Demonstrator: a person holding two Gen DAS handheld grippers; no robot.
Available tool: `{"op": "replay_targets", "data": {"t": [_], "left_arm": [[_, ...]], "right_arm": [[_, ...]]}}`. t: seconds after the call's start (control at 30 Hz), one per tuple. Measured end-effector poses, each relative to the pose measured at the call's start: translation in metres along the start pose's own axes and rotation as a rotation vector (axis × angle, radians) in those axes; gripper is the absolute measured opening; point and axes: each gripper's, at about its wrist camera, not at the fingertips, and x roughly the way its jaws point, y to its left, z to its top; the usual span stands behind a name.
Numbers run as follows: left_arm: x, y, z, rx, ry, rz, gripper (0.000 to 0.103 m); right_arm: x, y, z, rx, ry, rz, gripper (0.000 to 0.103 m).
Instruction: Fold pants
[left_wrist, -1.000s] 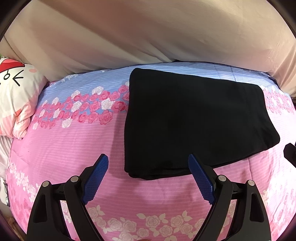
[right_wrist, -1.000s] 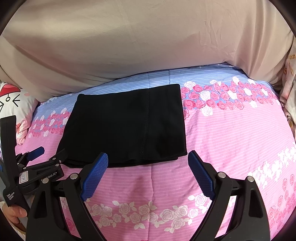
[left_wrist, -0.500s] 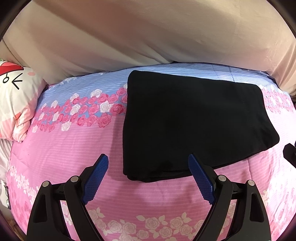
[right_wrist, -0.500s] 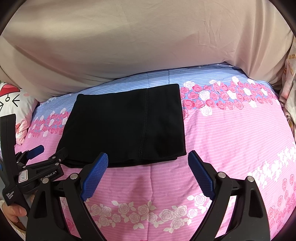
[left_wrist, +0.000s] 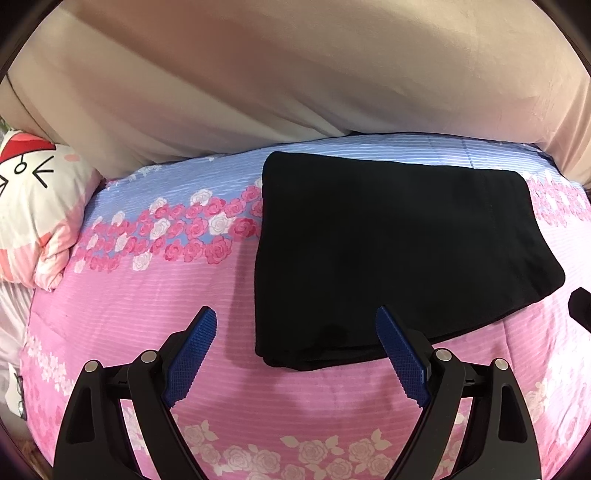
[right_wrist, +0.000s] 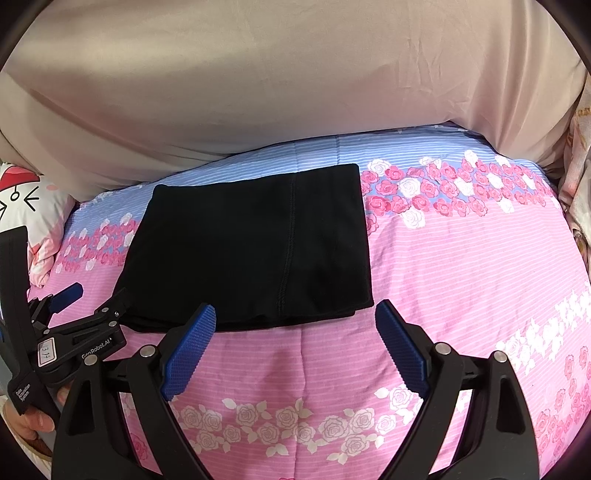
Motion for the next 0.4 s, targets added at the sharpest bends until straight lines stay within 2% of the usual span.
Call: {"op": "replay_targets", "data": {"t": [0.17,0.4], "left_arm": [[-0.0020,0.0000,-0.0016,-0.004,-0.003,0.008,0.086],[-0.0024,0.0014,-0.0046,-0.029,0.045,-0.024,0.086]], "right_arm": [[-0.0024,-0.0014,-0.0009,0.004,-0.005,-0.002,0.086],[-0.0061,-0.0047,-0.0011,0.007,-0.009,0.001,0.086]]}}
